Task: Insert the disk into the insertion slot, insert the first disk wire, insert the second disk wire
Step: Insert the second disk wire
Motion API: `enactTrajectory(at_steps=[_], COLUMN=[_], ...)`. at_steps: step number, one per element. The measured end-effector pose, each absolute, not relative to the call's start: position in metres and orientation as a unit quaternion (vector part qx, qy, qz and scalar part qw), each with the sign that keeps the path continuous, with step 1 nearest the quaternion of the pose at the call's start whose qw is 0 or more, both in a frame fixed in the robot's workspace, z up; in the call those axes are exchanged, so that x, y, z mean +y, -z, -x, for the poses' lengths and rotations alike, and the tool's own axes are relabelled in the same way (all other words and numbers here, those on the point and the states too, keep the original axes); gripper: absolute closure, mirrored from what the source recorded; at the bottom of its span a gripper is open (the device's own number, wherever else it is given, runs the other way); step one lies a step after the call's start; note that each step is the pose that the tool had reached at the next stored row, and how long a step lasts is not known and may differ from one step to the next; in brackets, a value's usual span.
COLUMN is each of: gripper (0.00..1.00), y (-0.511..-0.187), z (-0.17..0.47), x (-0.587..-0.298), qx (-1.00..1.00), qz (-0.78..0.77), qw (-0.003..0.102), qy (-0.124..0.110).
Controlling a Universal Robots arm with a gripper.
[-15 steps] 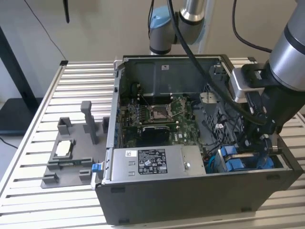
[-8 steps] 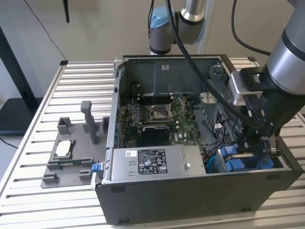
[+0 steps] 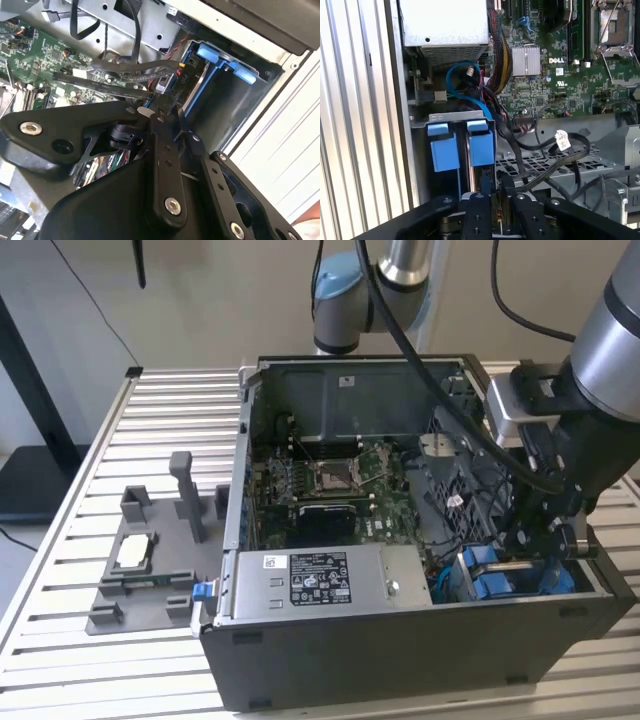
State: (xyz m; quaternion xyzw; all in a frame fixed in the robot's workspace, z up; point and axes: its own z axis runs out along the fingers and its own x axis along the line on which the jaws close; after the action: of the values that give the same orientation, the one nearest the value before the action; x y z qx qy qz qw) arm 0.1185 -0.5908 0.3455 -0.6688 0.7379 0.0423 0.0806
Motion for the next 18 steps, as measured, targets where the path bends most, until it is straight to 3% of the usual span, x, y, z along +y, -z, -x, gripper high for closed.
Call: enactTrajectory(at_steps=[10, 13, 18], gripper=[0.76, 0.84, 0.84], y=[-0.3421, -0.3395, -0.3387], z=[-0.1181, -0.1180, -0.1179], x=[-0.5913, -0.5913, -0.5913], qx=[0.748, 0.753, 0.758], qz=[0.658, 0.652, 0.646], qw=[0.081, 0.082, 0.082], qy=[-0.041, -0.040, -0.040])
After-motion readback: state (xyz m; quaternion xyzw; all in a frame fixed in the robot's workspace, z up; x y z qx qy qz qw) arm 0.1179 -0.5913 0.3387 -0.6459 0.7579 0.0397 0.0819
